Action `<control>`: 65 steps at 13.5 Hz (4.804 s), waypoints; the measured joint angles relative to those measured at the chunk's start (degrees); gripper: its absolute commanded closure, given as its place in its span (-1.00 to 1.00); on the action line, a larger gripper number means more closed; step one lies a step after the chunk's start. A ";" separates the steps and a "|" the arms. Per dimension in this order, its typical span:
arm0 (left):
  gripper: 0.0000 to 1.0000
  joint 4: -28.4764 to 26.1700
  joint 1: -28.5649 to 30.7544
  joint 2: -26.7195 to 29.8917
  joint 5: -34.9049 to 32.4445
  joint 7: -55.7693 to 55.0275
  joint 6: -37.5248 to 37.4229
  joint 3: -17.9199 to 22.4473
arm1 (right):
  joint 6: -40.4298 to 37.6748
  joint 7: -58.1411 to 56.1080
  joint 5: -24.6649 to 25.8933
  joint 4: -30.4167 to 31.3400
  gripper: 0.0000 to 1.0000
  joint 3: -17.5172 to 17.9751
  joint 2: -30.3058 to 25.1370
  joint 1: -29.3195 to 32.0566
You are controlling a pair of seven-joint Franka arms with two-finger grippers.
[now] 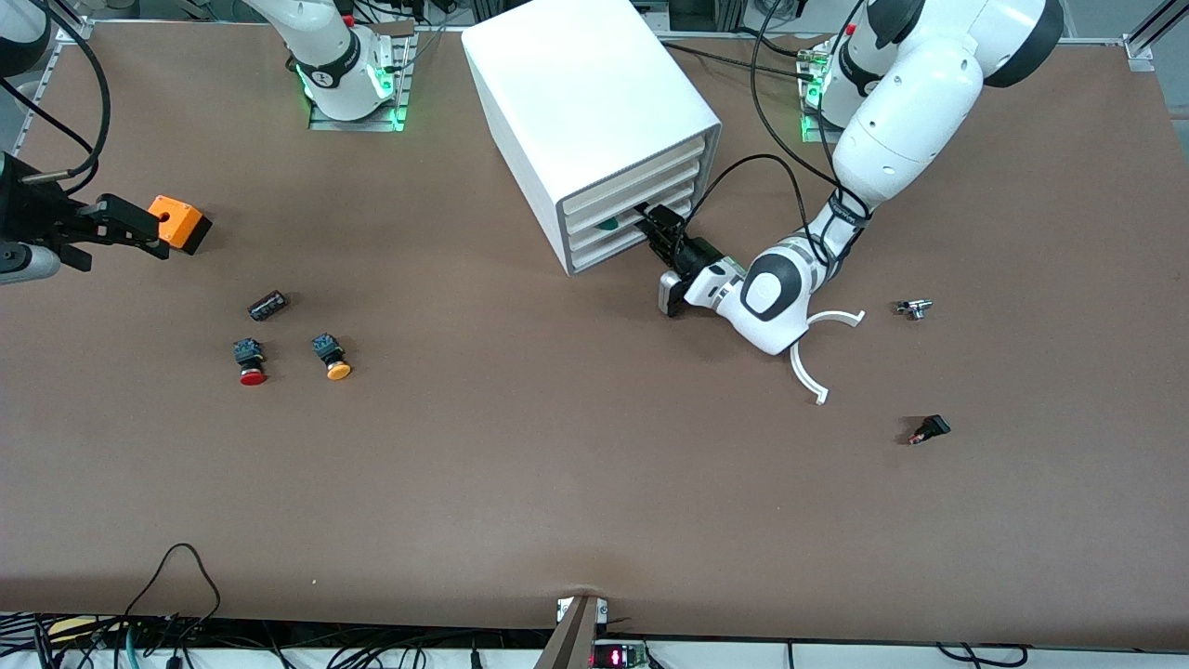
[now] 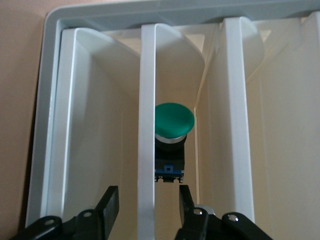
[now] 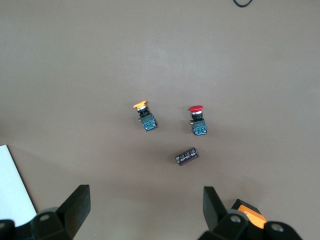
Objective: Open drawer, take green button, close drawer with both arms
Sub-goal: 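Grip the drawer handle with the left gripper and pull the drawer open, then reach the right gripper to the green button while the left gripper withdraws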
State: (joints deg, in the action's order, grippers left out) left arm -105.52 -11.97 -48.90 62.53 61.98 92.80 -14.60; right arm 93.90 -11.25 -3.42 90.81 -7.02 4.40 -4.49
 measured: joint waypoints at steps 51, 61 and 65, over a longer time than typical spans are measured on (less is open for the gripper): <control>-1.00 15.02 19.35 13.91 -30.59 -41.31 -6.41 2.78 | 3.09 23.51 -3.22 -15.55 -0.99 3.48 22.11 -26.81; -1.00 20.91 18.91 27.17 -59.49 -45.58 -6.61 1.77 | 18.65 48.50 -4.72 -23.51 -0.99 3.74 37.26 -44.28; -1.00 25.12 18.95 28.54 -61.53 -54.08 -7.57 2.07 | 20.58 53.07 -4.42 -23.59 -0.99 3.61 40.43 -47.13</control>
State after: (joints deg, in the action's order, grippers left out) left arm -80.40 6.98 -20.35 1.00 7.91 85.24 -12.53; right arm 114.47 41.82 -7.84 67.22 -3.42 44.83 -51.62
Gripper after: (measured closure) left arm 0.000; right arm 0.004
